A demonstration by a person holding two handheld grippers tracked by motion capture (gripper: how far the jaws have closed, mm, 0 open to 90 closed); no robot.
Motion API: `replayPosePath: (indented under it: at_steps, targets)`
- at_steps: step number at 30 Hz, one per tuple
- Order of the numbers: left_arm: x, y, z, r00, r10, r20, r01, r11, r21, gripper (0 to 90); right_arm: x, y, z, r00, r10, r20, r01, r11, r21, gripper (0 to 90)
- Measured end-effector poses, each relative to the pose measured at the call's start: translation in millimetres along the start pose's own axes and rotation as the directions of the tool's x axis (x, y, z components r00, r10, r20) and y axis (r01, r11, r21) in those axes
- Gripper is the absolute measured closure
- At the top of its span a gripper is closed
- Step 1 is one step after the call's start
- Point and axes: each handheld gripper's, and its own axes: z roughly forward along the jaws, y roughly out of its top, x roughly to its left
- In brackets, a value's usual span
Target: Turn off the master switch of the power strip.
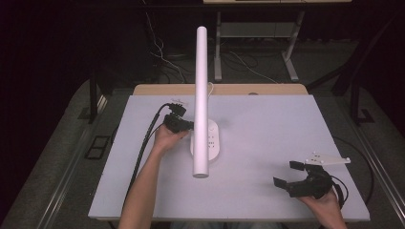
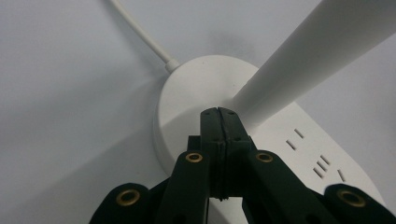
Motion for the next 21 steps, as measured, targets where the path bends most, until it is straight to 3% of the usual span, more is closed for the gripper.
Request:
replayPosePath:
  at_steps: [4, 12, 17, 21]
  targets:
    - [0.1, -1.0, 2.7, 0.9994, -0.028, 0.019, 0.028, 0.9996, -0.002, 89.7, 0.3, 0.1, -0.2, 1.0, -0.001, 0.001, 0.001, 1.0, 0.001, 0.2]
    - [2.1, -2.6, 2.9, 0.9985, -0.045, 0.032, 0.045, 0.9989, -0.013, 90.0, 0.6, 0.0, -0.5, 1.0, -0.003, -0.003, 0.003, 1.0, 0.001, 0.2]
    - [0.8, -2.0, 2.9, 0.9992, -0.032, 0.023, 0.032, 0.9995, -0.006, 90.0, 0.8, 0.0, 0.4, 1.0, -0.005, -0.006, 0.005, 1.0, 0.003, 0.2]
    - [2.2, -2.8, 3.0, 0.998, -0.055, 0.033, 0.055, 0.9984, -0.012, 90.0, 2.9, 0.1, 1.3, 0.9999, -0.007, -0.009, 0.007, 1.0, 0.008, 0.2]
